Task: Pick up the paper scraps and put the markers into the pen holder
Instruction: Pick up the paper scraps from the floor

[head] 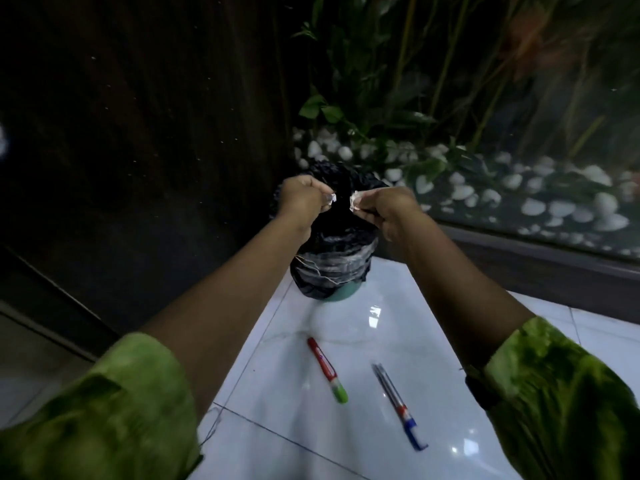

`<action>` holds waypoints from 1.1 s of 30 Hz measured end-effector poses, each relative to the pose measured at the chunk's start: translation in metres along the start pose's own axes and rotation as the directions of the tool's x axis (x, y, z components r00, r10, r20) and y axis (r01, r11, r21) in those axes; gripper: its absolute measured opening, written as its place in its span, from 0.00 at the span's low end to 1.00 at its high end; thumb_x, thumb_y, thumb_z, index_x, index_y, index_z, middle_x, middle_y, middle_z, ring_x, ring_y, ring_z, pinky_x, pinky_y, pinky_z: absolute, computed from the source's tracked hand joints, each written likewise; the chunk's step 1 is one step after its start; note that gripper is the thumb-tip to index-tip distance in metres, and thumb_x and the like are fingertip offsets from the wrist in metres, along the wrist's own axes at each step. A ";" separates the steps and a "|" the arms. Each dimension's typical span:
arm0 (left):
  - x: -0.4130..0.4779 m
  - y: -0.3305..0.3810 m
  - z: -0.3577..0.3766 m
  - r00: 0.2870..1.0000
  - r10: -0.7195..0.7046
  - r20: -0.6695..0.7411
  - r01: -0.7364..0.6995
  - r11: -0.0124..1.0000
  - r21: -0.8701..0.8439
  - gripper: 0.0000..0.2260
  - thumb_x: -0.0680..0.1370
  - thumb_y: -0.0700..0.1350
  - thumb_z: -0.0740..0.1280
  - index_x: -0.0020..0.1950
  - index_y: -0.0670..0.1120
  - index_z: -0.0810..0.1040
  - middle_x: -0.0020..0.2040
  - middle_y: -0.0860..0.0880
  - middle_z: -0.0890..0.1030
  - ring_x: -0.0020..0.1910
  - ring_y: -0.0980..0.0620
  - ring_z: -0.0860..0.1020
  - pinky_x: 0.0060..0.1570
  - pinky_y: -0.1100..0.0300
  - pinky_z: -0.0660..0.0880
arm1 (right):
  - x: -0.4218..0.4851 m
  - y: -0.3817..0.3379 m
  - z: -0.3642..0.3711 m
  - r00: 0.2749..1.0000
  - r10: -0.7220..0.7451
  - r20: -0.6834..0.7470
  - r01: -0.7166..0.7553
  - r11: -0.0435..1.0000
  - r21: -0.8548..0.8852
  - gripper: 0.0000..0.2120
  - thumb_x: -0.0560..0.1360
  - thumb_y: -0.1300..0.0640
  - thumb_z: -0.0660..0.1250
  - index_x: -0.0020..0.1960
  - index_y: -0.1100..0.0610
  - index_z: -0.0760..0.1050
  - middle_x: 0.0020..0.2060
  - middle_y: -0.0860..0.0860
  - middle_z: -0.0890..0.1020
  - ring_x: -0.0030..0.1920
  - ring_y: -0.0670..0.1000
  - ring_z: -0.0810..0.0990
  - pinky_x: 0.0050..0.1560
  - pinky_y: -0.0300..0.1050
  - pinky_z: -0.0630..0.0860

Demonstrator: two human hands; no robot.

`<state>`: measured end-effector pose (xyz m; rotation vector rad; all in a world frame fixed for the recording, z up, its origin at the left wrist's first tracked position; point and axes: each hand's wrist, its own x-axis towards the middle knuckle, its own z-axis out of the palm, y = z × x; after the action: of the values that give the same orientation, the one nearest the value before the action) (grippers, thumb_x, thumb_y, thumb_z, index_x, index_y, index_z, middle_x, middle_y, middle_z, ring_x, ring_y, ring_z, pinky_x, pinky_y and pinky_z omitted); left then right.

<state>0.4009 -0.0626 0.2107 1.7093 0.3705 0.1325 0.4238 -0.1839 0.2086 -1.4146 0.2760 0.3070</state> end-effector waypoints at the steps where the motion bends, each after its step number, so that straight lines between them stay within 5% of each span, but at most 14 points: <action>1: 0.007 -0.003 -0.001 1.000 -0.005 -0.014 0.005 0.999 0.046 0.14 0.75 0.29 0.62 0.31 0.42 0.73 0.35 0.45 0.77 0.39 0.49 0.76 0.39 0.60 0.76 | 0.007 0.000 0.006 1.000 0.010 0.000 -0.010 0.999 -0.048 0.11 0.74 0.72 0.63 0.56 0.73 0.74 0.49 0.60 0.80 0.46 0.54 0.78 0.49 0.42 0.75; 4: 0.015 -0.007 0.000 0.999 0.022 -0.041 -0.013 0.980 0.198 0.17 0.76 0.31 0.59 0.30 0.44 0.75 0.42 0.40 0.79 0.43 0.45 0.77 0.43 0.55 0.77 | 0.018 0.000 0.013 0.998 0.053 0.035 -0.047 0.988 -0.149 0.13 0.78 0.68 0.59 0.62 0.67 0.73 0.53 0.56 0.78 0.56 0.55 0.76 0.52 0.46 0.76; 7: 0.014 -0.007 -0.002 0.997 0.054 -0.050 -0.039 0.964 0.264 0.15 0.77 0.33 0.57 0.37 0.43 0.80 0.44 0.41 0.80 0.44 0.46 0.76 0.45 0.54 0.75 | 0.021 0.002 0.012 0.999 0.018 0.030 -0.013 0.988 -0.154 0.13 0.78 0.66 0.57 0.60 0.61 0.74 0.50 0.55 0.74 0.51 0.54 0.72 0.55 0.53 0.77; 10: 0.008 -0.007 -0.005 0.998 0.062 -0.015 -0.056 0.967 0.250 0.12 0.78 0.35 0.58 0.44 0.43 0.80 0.49 0.42 0.82 0.47 0.47 0.77 0.49 0.53 0.76 | 0.012 0.004 0.008 1.000 -0.027 0.010 0.028 0.994 -0.110 0.09 0.78 0.67 0.57 0.55 0.61 0.74 0.48 0.55 0.75 0.47 0.54 0.73 0.44 0.51 0.77; 14: -0.011 -0.008 -0.005 0.996 0.049 0.073 -0.061 0.985 0.163 0.06 0.80 0.40 0.59 0.46 0.43 0.75 0.46 0.46 0.79 0.44 0.50 0.75 0.42 0.59 0.72 | -0.012 0.008 -0.008 0.994 -0.093 -0.054 0.091 0.995 -0.047 0.09 0.79 0.66 0.56 0.52 0.63 0.74 0.49 0.59 0.77 0.51 0.57 0.78 0.50 0.53 0.79; 21: -0.067 -0.003 0.004 0.983 0.032 0.181 -0.053 0.992 0.117 0.10 0.80 0.41 0.60 0.39 0.48 0.73 0.39 0.50 0.79 0.36 0.54 0.76 0.34 0.63 0.71 | -0.075 0.028 -0.058 0.992 -0.115 -0.056 0.114 0.993 -0.021 0.11 0.77 0.64 0.60 0.36 0.57 0.72 0.33 0.54 0.76 0.31 0.49 0.73 0.31 0.39 0.71; 33: -0.166 -0.025 0.036 0.940 -0.095 0.327 0.041 0.985 0.168 0.10 0.79 0.43 0.61 0.38 0.48 0.73 0.38 0.51 0.78 0.35 0.55 0.75 0.36 0.63 0.69 | -0.161 0.075 -0.133 0.981 0.032 -0.192 -0.048 0.996 -0.075 0.07 0.77 0.59 0.62 0.50 0.61 0.76 0.40 0.54 0.80 0.38 0.50 0.79 0.37 0.41 0.75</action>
<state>0.2508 -0.1461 0.1996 1.8351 0.1892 -0.2440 0.2457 -0.3135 0.1811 -1.5208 0.4541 0.2170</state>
